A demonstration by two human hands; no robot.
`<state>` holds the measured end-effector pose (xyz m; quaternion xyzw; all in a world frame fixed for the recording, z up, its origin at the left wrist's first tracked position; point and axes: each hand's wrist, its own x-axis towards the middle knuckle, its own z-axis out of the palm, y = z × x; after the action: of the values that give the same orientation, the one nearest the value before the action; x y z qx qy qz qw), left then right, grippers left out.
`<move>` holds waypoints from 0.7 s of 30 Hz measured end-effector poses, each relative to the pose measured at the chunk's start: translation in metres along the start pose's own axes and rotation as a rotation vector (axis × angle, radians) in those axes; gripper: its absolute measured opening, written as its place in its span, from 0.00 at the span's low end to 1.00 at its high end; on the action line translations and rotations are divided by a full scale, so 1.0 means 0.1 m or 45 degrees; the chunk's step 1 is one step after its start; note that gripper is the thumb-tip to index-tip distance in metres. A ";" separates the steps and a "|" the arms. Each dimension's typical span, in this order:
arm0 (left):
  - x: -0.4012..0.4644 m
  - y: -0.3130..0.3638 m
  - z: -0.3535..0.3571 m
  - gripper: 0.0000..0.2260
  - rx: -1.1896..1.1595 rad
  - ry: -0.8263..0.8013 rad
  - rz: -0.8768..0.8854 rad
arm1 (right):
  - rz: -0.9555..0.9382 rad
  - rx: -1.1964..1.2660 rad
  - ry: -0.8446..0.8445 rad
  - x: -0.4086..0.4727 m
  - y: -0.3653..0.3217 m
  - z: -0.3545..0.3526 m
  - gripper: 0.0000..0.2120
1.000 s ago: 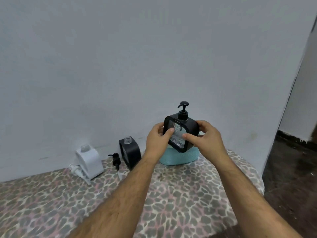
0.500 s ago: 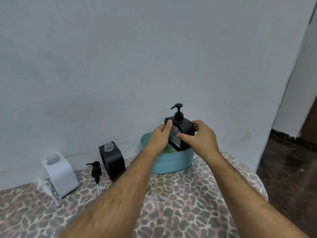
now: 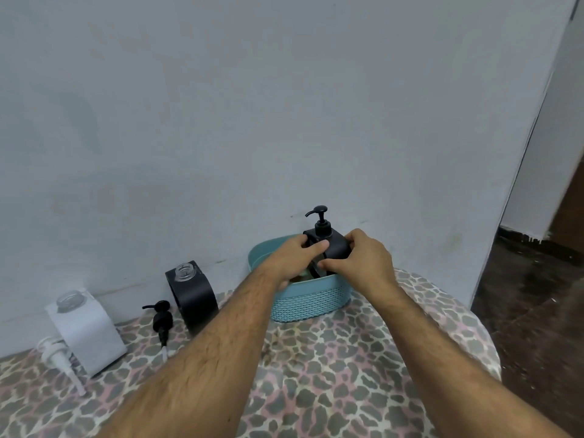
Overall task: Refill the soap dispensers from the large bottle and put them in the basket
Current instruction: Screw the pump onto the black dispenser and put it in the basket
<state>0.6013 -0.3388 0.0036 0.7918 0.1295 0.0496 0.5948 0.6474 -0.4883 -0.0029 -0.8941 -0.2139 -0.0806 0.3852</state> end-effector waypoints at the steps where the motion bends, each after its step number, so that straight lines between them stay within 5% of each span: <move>1: 0.01 -0.01 -0.01 0.17 -0.015 -0.009 -0.008 | -0.013 -0.031 -0.004 0.00 0.00 0.01 0.27; 11: -0.02 -0.03 0.02 0.13 0.050 0.041 -0.062 | -0.052 -0.227 -0.149 0.05 -0.04 -0.04 0.19; 17: -0.01 -0.07 0.07 0.26 0.270 0.094 0.034 | -0.102 -0.170 -0.125 0.07 0.01 -0.06 0.13; 21: -0.07 -0.01 0.09 0.17 0.351 0.050 0.014 | -0.055 -0.101 -0.145 0.08 0.06 -0.06 0.10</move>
<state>0.5968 -0.3481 0.0003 0.8656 0.1426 0.0501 0.4773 0.6577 -0.4938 0.0002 -0.9070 -0.2512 -0.0462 0.3348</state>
